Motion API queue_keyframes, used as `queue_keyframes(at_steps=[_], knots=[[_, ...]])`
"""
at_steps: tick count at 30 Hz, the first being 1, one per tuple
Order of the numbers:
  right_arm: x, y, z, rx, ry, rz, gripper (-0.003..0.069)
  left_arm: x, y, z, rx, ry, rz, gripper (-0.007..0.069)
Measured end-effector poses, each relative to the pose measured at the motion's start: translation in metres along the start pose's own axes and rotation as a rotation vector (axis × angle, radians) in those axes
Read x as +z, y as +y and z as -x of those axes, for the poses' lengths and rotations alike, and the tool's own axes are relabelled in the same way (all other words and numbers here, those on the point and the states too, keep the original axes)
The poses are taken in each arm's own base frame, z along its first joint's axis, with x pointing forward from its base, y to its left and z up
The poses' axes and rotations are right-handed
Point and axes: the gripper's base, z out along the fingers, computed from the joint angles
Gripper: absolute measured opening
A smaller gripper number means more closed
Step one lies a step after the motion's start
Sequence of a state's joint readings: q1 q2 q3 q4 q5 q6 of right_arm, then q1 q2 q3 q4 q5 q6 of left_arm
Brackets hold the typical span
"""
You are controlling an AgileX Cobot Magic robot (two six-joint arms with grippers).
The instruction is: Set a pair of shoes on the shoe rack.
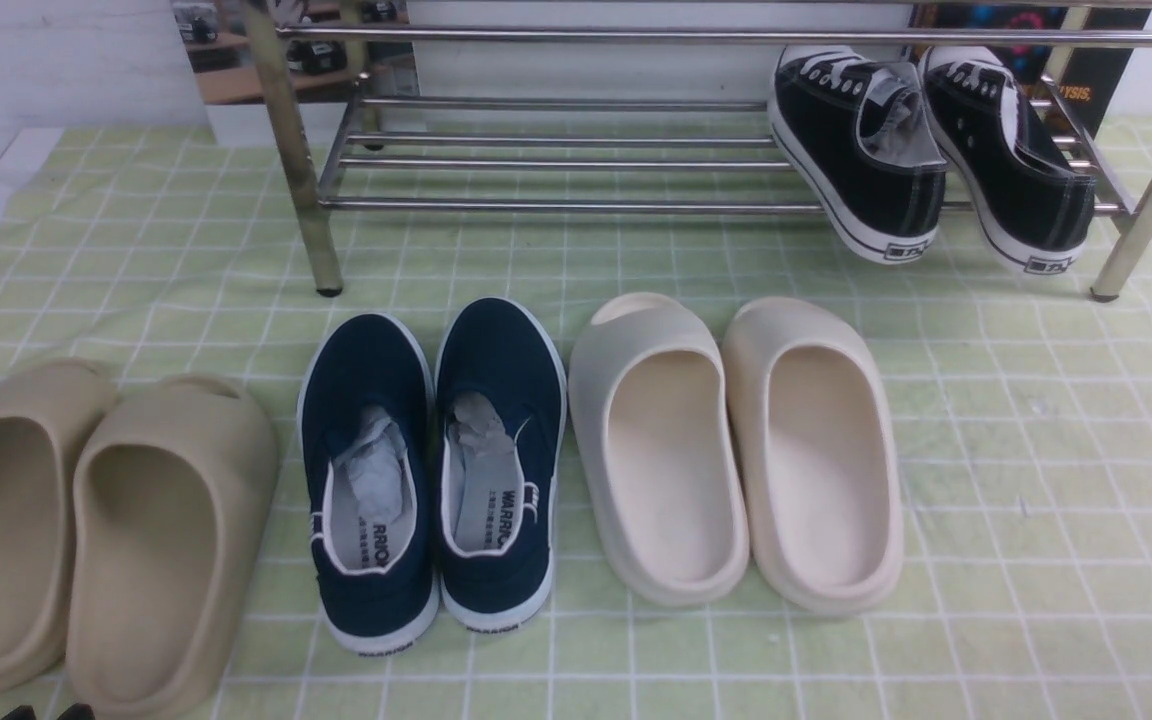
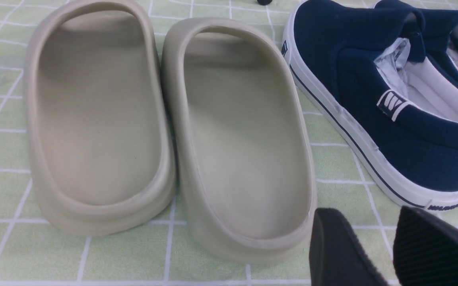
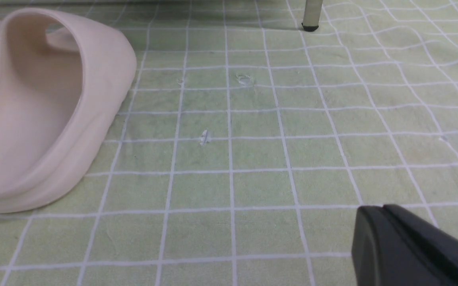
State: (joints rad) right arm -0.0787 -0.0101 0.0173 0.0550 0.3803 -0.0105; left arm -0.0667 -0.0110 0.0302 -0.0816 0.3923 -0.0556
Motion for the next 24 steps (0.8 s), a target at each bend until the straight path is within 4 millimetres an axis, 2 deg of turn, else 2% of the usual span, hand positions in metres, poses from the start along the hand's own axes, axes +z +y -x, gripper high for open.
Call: queue_keyframes(at_steps=[24], knots=[[0.0000,0.0000,-0.0001,0.000,0.001,0.000,0.0047,0.0000,0.0000,0.0000,0.000,0.000,0.000,0.0240]])
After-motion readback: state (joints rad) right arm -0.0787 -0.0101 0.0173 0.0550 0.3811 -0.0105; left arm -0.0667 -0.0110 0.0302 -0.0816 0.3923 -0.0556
